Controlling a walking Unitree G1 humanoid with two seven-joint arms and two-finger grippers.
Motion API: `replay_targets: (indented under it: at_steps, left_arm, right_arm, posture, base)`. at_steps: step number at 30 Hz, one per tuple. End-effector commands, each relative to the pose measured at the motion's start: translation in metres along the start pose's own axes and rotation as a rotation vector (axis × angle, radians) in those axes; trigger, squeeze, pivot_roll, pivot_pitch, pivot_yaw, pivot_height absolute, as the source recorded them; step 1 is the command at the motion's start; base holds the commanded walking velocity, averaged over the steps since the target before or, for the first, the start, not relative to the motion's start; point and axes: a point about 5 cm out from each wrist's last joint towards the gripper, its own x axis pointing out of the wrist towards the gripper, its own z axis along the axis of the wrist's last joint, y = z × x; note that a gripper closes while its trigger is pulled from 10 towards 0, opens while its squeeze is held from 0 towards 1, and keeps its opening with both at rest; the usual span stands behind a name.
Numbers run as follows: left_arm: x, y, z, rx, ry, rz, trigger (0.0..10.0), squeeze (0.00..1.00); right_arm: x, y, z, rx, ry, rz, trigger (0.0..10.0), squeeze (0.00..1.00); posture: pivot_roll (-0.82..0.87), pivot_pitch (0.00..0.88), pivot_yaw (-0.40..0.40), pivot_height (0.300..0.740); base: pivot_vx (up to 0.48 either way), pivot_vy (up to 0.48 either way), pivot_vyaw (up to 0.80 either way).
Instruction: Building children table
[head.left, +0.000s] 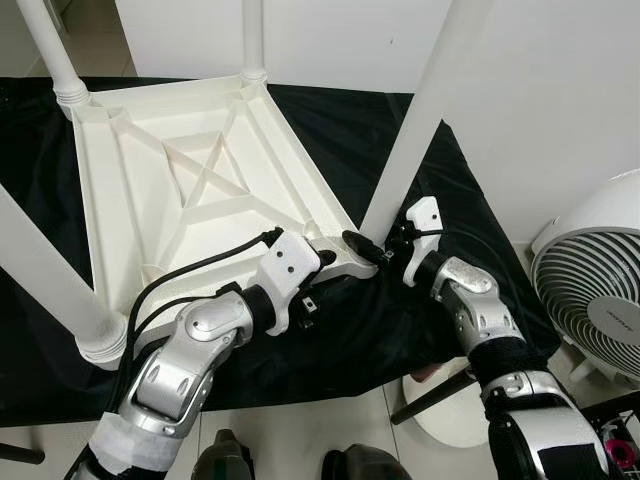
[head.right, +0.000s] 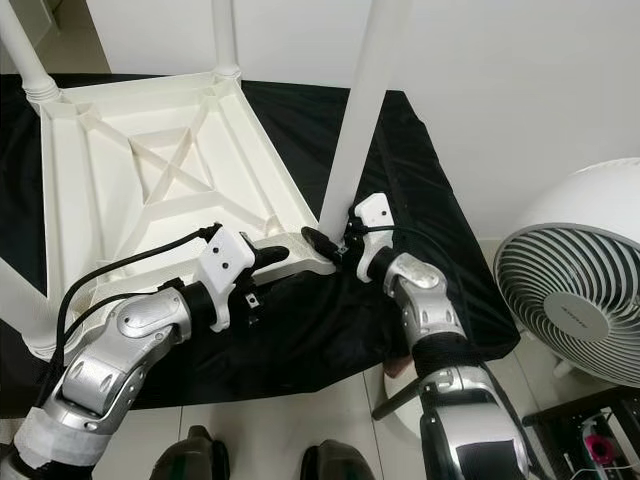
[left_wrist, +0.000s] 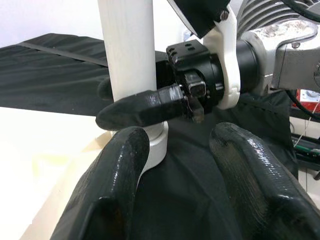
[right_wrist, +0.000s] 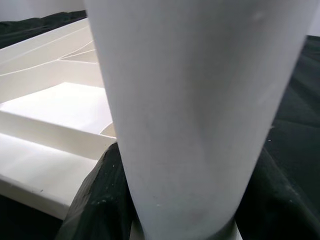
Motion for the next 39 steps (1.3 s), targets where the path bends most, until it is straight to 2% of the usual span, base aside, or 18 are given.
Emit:
replay_targets:
  at_steps: [1, 4, 5, 6, 8, 12, 13, 14, 15, 21, 24, 25, 26, 29, 30, 35, 37, 39]
  left_arm:
    - [-0.001, 0.0, -0.003, -0.004, 0.017, -0.015, 10.0, 0.0]
    - [-0.002, 0.002, -0.003, -0.003, 0.019, -0.006, 10.0, 0.0]
    - [-0.003, 0.003, -0.003, -0.001, 0.018, 0.008, 10.0, 0.0]
    - [-0.003, 0.003, -0.003, -0.001, 0.018, 0.008, 10.0, 0.0]
    - [-0.002, 0.005, -0.002, -0.002, 0.012, 0.023, 10.0, 0.0]
    - [-0.002, 0.005, -0.001, -0.005, 0.007, 0.03, 10.0, 0.0]
    - [-0.002, 0.003, -0.001, -0.007, 0.008, 0.023, 10.0, 0.0]
    - [-0.002, 0.003, -0.001, -0.007, 0.008, 0.023, 10.0, 0.0]
    - [-0.002, 0.002, -0.001, -0.008, 0.011, 0.017, 10.0, 0.0]
    - [-0.002, 0.002, -0.002, -0.005, 0.016, 0.007, 10.0, 0.0]
    - [-0.002, 0.004, 0.0, -0.004, 0.013, 0.009, 10.0, 0.0]
    - [-0.002, 0.003, 0.0, 0.008, 0.015, 0.005, 10.0, 0.0]
    - [-0.002, 0.003, 0.0, 0.006, 0.015, 0.007, 10.0, 0.0]
    - [-0.003, 0.004, 0.0, 0.004, 0.015, 0.009, 10.0, 0.0]
    - [-0.003, 0.004, 0.0, 0.002, 0.015, 0.014, 10.0, 0.0]
    - [-0.003, 0.006, 0.0, 0.006, 0.017, 0.016, 10.0, 0.0]
    - [-0.003, 0.006, 0.0, 0.006, 0.017, 0.016, 10.0, 0.0]
    - [-0.003, 0.007, 0.002, 0.008, 0.015, 0.016, 10.0, 0.0]
  right_arm:
    - [0.0, 0.011, -0.003, 0.017, 0.003, -0.075, 10.0, 0.0]
    - [0.0, 0.019, -0.003, 0.022, 0.001, -0.142, 10.0, 0.0]
    - [-0.001, 0.027, -0.006, 0.041, 0.033, -0.325, 10.0, 0.0]
    - [-0.001, 0.027, -0.006, 0.041, 0.033, -0.325, 10.0, 0.0]
    - [-0.002, 0.032, -0.009, 0.087, 0.054, -0.478, 10.0, 0.0]
    - [0.001, 0.039, -0.008, 0.11, 0.048, -0.503, 10.0, 0.0]
    - [0.005, 0.047, -0.004, 0.089, 0.024, -0.463, 10.0, 0.17]
    - [0.005, 0.047, -0.004, 0.089, 0.024, -0.463, 10.0, 0.17]
    - [0.005, 0.048, -0.002, 0.09, 0.007, -0.444, 10.0, 1.0]
    - [0.0, 0.047, 0.007, 0.091, -0.009, -0.432, 10.0, 1.0]
    - [-0.006, 0.036, 0.011, 0.127, -0.033, -0.337, 10.0, 1.0]
    - [-0.014, 0.021, 0.014, 0.127, -0.029, -0.271, 10.0, 1.0]
    - [-0.017, 0.015, 0.016, 0.095, -0.021, -0.231, 10.0, 1.0]
    - [-0.019, 0.012, 0.017, 0.073, -0.016, -0.204, 10.0, 1.0]
    - [-0.025, 0.001, 0.017, 0.0, 0.022, -0.09, 10.0, 0.0]
    - [-0.022, -0.005, 0.016, -0.072, 0.063, 0.038, 10.0, 0.0]
    - [-0.022, -0.005, 0.016, -0.072, 0.063, 0.038, 10.0, 0.0]
    - [-0.014, -0.005, 0.014, -0.093, 0.081, 0.101, 10.0, 0.0]
  posture:
    - [0.0, 0.035, -0.066, 0.74]
    - [0.0, 0.035, -0.072, 0.74]
    - [0.0, 0.034, -0.076, 0.74]
    - [0.0, 0.034, -0.076, 0.74]
    - [0.0, 0.034, -0.087, 0.74]
    - [0.0, 0.038, -0.08, 0.74]
    - [0.0, 0.042, -0.07, 0.74]
    - [0.0, 0.042, -0.07, 0.74]
    - [0.0, 0.042, -0.07, 0.74]
    - [0.0, 0.042, -0.061, 0.74]
    - [0.0, 0.043, -0.058, 0.74]
    - [0.01, 0.044, -0.06, 0.74]
    - [0.01, 0.044, -0.059, 0.74]
    - [0.01, 0.044, -0.059, 0.74]
    - [0.01, 0.045, -0.058, 0.74]
    - [0.01, 0.042, -0.051, 0.74]
    - [0.01, 0.042, -0.051, 0.74]
    - [0.02, 0.039, -0.05, 0.74]
  base:
    - [0.0, 0.0, 0.0]
    - [0.0, 0.0, 0.0]
    - [0.0, 0.0, 0.0]
    - [0.0, 0.0, 0.0]
    - [0.0, 0.0, 0.0]
    - [0.0, 0.0, 0.0]
    - [0.0, 0.0, 0.0]
    - [0.0, 0.0, 0.0]
    - [0.0, 0.0, 0.0]
    - [0.0, 0.0, 0.0]
    - [0.0, 0.0, 0.0]
    - [0.0, 0.0, 0.0]
    - [0.0, 0.0, 0.0]
    - [0.0, 0.0, 0.0]
    - [0.0, 0.0, 0.0]
    - [0.0, 0.0, 0.0]
    - [0.0, 0.0, 0.0]
    - [0.0, 0.0, 0.0]
